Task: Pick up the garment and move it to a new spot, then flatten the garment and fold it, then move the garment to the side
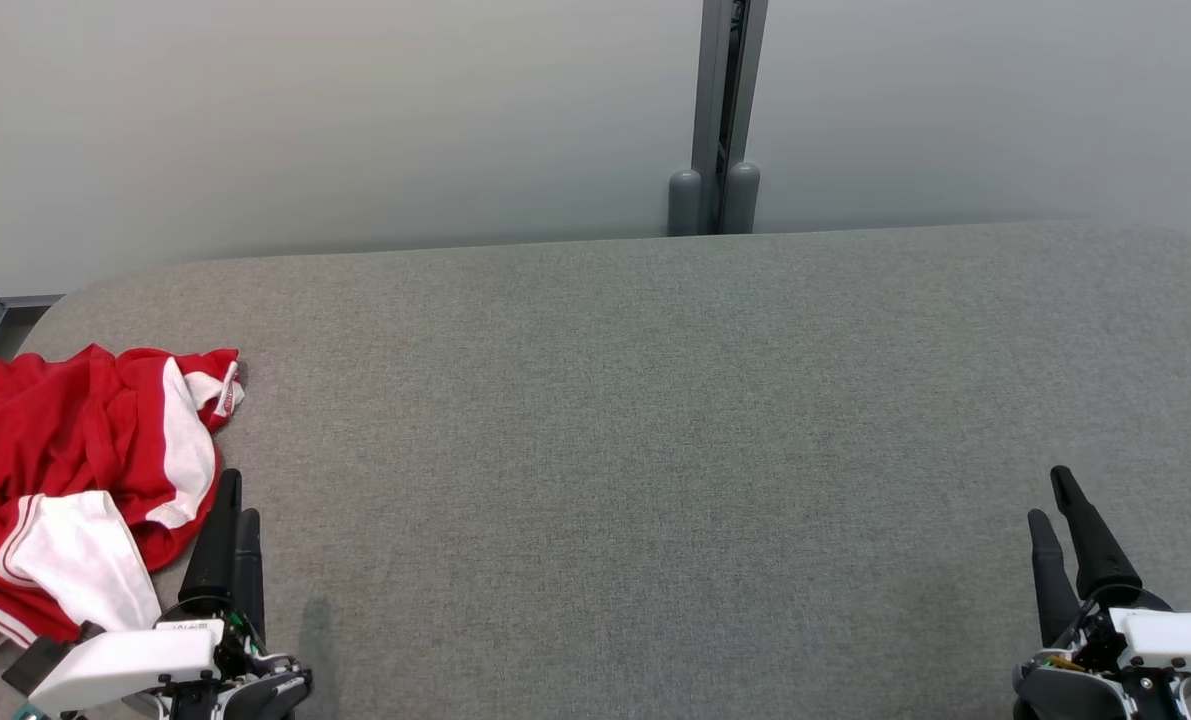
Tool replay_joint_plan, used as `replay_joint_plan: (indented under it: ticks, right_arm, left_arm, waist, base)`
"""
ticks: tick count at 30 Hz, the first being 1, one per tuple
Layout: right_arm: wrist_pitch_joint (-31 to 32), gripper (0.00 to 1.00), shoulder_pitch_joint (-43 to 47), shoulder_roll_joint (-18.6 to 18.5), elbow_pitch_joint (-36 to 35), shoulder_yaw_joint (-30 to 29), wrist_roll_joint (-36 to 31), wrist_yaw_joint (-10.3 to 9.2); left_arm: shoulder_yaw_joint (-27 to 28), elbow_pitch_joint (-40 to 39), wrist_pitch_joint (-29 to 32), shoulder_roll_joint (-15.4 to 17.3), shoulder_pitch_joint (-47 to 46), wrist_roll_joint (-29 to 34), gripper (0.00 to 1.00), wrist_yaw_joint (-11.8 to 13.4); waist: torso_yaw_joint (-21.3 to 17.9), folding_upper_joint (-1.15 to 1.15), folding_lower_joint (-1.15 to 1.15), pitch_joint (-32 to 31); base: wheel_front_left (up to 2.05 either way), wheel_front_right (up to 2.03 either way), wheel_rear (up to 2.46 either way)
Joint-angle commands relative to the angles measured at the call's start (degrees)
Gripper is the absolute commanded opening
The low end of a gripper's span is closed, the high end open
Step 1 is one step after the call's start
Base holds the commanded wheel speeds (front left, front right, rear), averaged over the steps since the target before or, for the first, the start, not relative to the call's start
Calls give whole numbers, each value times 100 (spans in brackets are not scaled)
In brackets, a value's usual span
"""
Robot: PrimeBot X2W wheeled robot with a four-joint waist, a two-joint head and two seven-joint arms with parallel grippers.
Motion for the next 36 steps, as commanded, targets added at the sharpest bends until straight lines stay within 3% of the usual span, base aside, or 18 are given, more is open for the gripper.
replay_joint_plan:
  ticks: [1, 10, 19, 24, 36]
  right_arm:
    - [-68, 100, -146, -56, -156, 6, -34, 6]
    - [-306, 100, -191, -67, -302, 66, -535, 7]
    - [-517, 100, -208, -76, -481, 153, -1176, 8]
    - [-624, 100, -212, -109, -671, 263, -2011, 8]
    - [-866, 100, -211, -157, -895, 541, -3724, 9]
  left_arm:
    - [-19, -135, -47, 57, -197, 78, 100, -3]
    - [-73, -207, -280, 67, -261, 566, 100, -4]
    - [-90, -283, -490, 76, -274, 1464, 100, -5]
    - [-129, -383, -598, 79, -280, 2157, 100, 5]
    - [-314, -644, -837, 87, -255, 3807, 100, 343]
  waist:
    - [1, 0, 0, -1]
    - [-6, 0, 0, -11]
    - [-9, 0, 0, -23]
    - [3, 0, 0, -11]
    - [17, 0, 0, 18]
  base:
    - [0, 0, 0]
    - [0, 0, 0]
    - [0, 0, 0]
    - [0, 0, 0]
    - [0, 0, 0]
